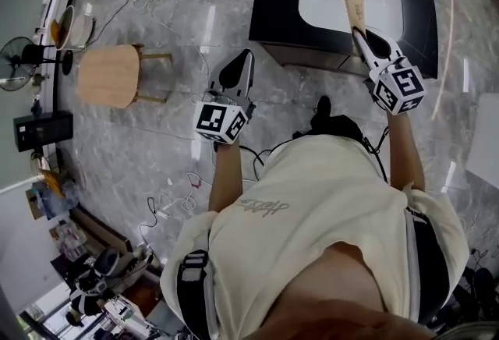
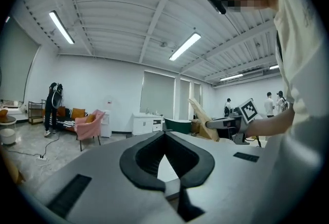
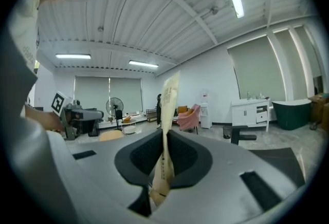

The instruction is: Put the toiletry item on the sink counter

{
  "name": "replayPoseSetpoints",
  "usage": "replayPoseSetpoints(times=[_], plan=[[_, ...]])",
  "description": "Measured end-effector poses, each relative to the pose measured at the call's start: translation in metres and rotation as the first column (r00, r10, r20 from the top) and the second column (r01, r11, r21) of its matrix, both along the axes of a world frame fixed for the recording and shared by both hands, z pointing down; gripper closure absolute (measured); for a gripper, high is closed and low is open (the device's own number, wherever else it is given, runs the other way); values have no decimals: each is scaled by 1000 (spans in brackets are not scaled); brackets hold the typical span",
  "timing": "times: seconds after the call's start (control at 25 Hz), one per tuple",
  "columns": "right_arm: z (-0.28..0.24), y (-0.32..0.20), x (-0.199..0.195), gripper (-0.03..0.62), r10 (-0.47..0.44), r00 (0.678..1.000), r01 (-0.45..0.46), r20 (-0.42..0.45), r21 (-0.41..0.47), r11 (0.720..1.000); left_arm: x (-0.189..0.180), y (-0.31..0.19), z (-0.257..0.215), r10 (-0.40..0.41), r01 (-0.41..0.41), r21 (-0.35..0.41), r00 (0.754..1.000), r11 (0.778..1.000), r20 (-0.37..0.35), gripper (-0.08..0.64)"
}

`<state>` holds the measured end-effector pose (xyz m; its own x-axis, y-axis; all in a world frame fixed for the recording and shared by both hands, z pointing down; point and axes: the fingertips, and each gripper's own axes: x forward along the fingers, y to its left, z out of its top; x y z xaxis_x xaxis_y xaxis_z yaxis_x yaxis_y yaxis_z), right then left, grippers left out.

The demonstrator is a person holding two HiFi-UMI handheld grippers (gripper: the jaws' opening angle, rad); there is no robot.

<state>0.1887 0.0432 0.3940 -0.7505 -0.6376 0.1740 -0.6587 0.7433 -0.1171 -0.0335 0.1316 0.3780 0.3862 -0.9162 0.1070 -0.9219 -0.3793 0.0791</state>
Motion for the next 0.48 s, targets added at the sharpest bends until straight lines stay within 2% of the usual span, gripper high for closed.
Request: replayPoseSetpoints(times=[0.08,0.2,0.32,0.48], plan=[[0,-21,5,569,-4,1000,5,-16,15,1000,14,-18,-10,14,-14,17,1000,1000,2,558],[-4,-53,6,569,-19,1000,19,7,17,1000,25,-44,-8,15,-15,-8,1000,1000,14,558],[2,-86,7,569,-31,999,32,-16,19,999,27,-67,-1,1,1,-46,999,999,34,558],[18,-111,1,569,-57,998,57,-36,-5,998,20,-80,7,-38,39,-69,999,997,25,558]])
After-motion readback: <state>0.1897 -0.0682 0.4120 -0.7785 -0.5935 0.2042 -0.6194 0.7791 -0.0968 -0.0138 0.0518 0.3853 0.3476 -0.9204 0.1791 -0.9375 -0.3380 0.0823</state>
